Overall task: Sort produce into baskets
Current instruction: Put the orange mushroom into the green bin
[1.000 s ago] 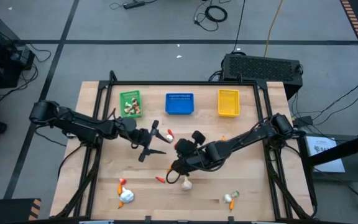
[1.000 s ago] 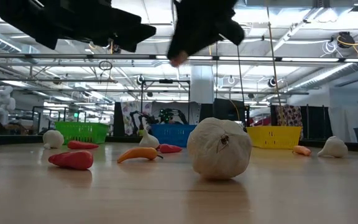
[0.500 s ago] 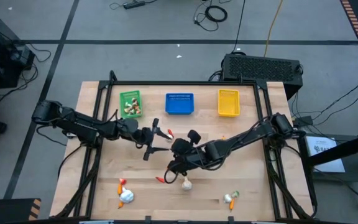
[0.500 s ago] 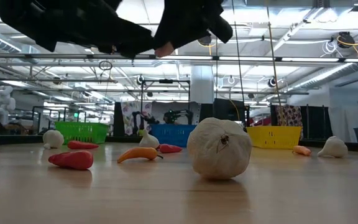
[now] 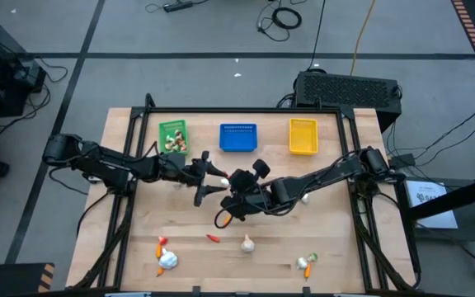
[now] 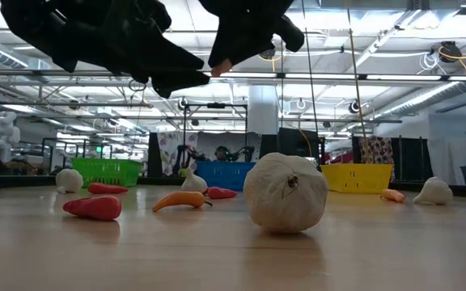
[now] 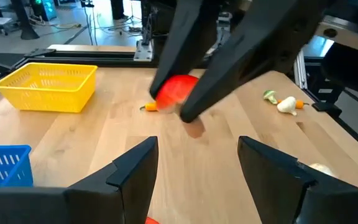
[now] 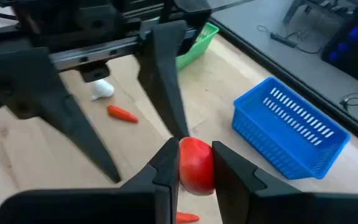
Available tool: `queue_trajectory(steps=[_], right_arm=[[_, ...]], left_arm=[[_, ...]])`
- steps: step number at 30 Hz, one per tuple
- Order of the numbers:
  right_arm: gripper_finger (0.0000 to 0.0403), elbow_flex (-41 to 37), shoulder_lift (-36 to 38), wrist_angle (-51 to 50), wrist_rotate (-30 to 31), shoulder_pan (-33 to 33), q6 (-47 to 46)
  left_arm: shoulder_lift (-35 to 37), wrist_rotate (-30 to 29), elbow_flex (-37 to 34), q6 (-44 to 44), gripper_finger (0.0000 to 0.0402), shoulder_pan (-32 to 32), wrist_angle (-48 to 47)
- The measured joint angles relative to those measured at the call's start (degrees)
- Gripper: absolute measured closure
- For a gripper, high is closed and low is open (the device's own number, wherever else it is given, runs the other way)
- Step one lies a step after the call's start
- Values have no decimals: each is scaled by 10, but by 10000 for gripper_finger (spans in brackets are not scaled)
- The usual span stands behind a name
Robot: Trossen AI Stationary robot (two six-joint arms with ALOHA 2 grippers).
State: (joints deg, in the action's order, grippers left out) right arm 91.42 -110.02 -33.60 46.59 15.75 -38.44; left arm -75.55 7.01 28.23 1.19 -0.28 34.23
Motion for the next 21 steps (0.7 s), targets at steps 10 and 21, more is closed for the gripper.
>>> queue_trajectory(steps=[10,21], right_arm=[[337,0,0,58,-1,-3,17],[337,0,0,77,-3,-16,21]], left_arm=[[0,-6,0,0,173,3,14],[0,-44,0,0,173,3,14]])
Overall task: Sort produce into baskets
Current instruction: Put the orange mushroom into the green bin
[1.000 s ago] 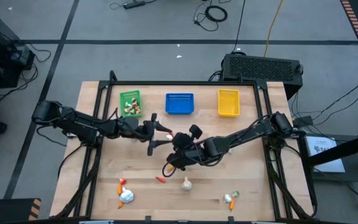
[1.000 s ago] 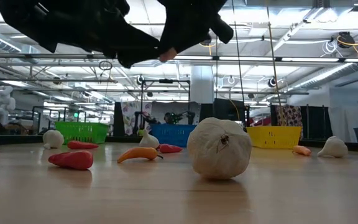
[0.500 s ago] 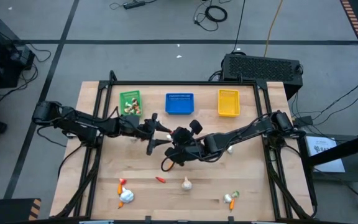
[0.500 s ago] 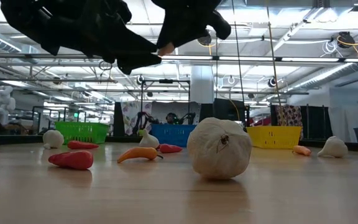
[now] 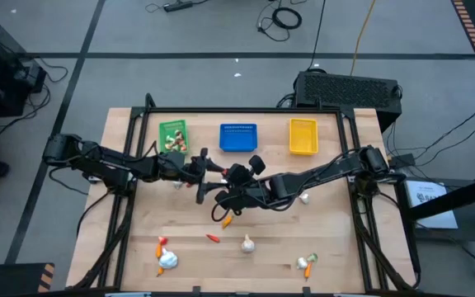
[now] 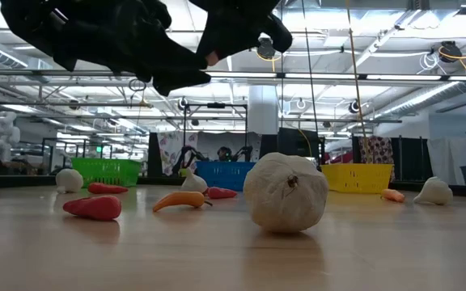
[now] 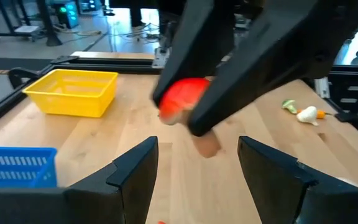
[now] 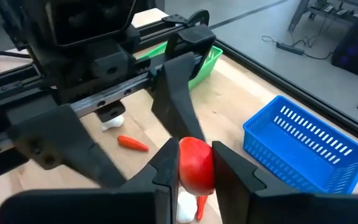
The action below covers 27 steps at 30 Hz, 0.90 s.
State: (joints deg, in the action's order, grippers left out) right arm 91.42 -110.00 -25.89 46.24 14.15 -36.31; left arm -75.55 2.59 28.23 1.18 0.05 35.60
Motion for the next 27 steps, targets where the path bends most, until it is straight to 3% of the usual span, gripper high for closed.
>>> queue_trajectory(steps=[15,27], right_arm=[[337,0,0,0,-1,1,10],[337,0,0,4,0,0,21]], left_arm=[[0,-15,0,0,176,0,14],[0,-16,0,0,258,0,15]])
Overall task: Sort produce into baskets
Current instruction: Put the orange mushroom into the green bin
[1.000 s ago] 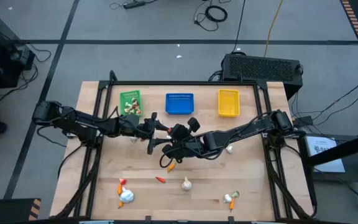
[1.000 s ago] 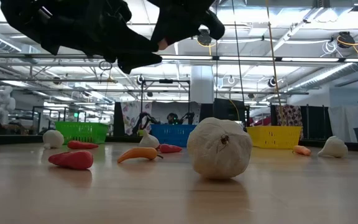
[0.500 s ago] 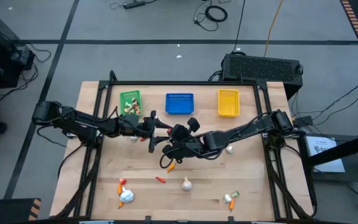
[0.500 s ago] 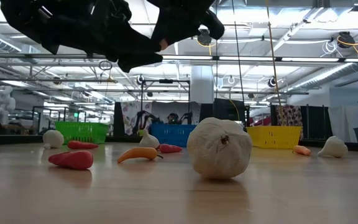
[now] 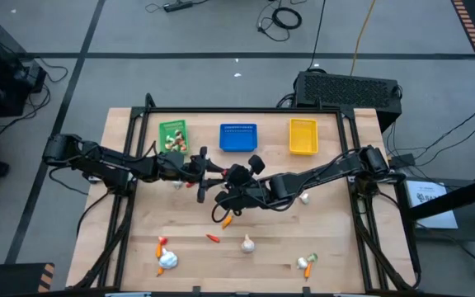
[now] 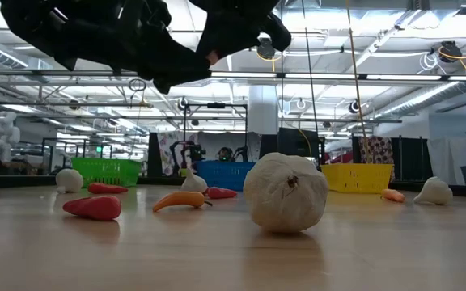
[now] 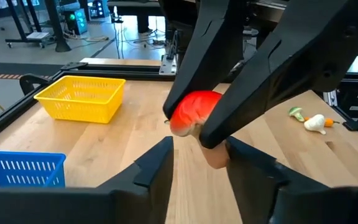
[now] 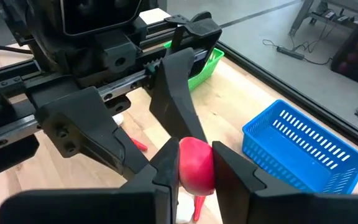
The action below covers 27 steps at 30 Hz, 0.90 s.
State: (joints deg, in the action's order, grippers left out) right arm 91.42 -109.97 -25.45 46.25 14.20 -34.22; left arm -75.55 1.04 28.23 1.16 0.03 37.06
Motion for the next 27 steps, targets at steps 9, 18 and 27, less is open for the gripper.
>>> queue_trajectory(steps=[9,18,27], right_arm=[[336,0,0,2,2,0,0],[290,0,1,-4,-25,-1,7],[217,0,1,-7,-33,0,25]], left_arm=[[0,2,0,-1,320,0,3],[0,3,0,-6,381,0,3],[0,-5,0,-19,387,0,-5]])
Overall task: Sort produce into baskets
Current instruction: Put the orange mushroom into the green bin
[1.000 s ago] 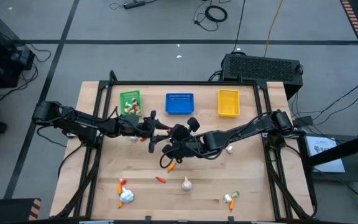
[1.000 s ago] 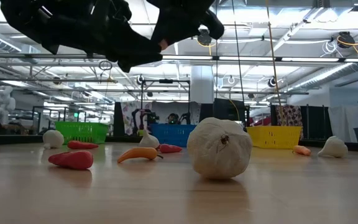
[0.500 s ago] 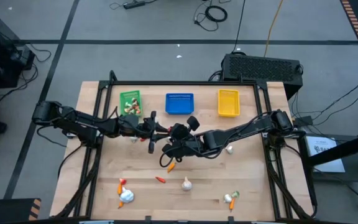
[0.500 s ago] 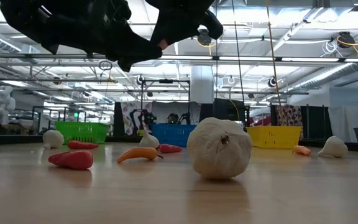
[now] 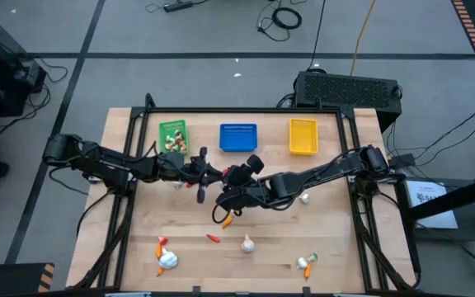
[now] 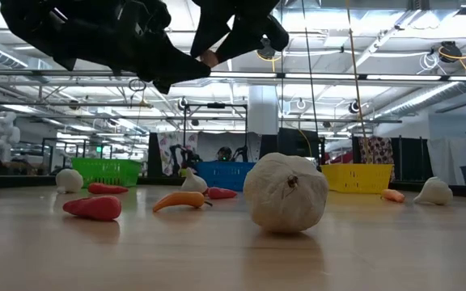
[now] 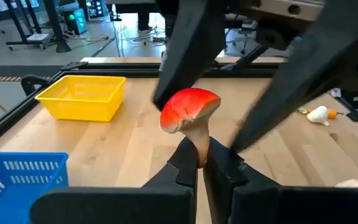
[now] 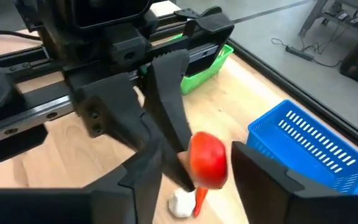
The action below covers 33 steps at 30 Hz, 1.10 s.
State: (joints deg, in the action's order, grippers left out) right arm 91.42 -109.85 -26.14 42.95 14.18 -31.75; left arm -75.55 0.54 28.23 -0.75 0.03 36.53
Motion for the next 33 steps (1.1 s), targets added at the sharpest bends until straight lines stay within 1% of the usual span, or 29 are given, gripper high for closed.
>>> queue_trajectory(steps=[4,7,9,11,14,17,18,20,23,26,30,33], right_arm=[[197,0,5,-39,-6,3,-3],[186,0,6,-98,-6,9,-29],[180,0,7,-136,-6,15,-64],[176,0,8,-176,-4,25,-104],[175,0,5,-209,-4,42,-142],[175,0,5,-212,-3,56,-151],[175,0,5,-209,0,58,-152],[175,0,5,-206,2,62,-152],[174,0,5,-205,3,65,-154],[174,0,5,-205,4,66,-155],[174,0,5,-205,3,66,-154],[174,0,5,-206,2,66,-151]], left_arm=[[9,-9,0,-6,387,1,-11],[35,-20,1,-13,388,8,-67],[64,-42,1,-15,388,15,-126],[96,-95,1,-15,388,22,-192],[139,-226,1,-1,388,32,-315],[165,-347,1,58,388,44,-422],[168,-375,1,78,388,51,-449],[168,-412,1,116,388,66,-489],[163,-437,1,149,388,97,-527],[158,-439,-2,178,388,129,-560],[149,-431,-14,184,386,161,-573],[144,-428,-23,184,370,171,-567]])
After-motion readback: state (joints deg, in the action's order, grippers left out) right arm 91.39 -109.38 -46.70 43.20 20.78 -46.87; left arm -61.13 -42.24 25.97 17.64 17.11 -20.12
